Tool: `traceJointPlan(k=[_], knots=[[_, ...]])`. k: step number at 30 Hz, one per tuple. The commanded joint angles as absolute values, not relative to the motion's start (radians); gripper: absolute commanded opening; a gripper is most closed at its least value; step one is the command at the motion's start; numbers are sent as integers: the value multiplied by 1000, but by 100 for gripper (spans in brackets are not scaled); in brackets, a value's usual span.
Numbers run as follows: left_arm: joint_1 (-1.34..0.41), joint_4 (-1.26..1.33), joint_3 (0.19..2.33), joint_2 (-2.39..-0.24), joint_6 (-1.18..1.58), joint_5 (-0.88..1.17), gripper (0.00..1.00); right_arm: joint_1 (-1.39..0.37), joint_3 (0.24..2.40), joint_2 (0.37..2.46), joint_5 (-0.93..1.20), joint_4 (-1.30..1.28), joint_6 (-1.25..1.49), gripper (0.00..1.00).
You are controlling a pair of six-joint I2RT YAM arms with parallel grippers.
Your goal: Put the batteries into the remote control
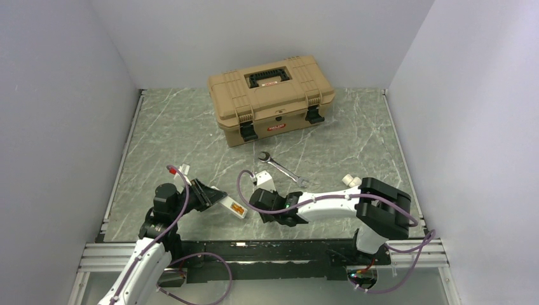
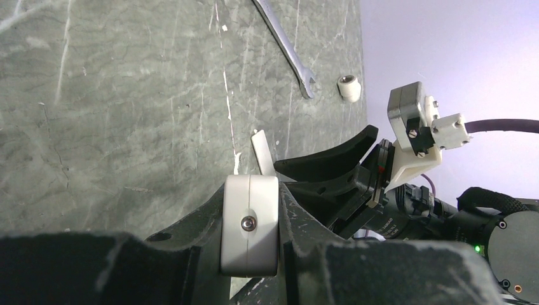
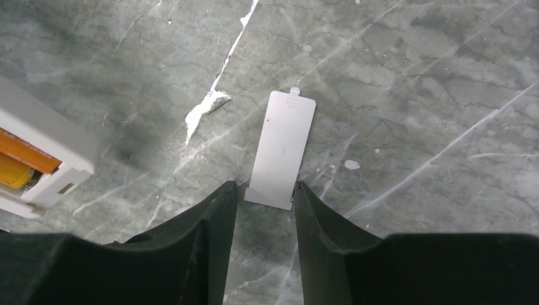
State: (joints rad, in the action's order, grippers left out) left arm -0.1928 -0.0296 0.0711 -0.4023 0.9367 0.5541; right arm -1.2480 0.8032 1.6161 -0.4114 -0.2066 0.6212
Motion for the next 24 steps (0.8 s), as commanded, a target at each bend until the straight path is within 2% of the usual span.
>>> traceJointPlan(k=[1, 9, 12, 15, 24], knots=[[-187, 11, 71, -391, 939, 578, 1, -1249, 806, 1658, -390, -274, 645, 40], [-187, 17, 71, -391, 943, 580, 1, -1249, 799, 1675, -373, -286, 665, 38], [-187, 21, 67, -391, 945, 582, 1, -1247, 800, 1679, -375, -299, 676, 44], [-187, 27, 64, -393, 948, 583, 1, -1245, 798, 1679, -382, -306, 691, 46], [-187, 25, 67, -395, 946, 583, 2, -1218, 801, 1689, -395, -337, 745, 41]])
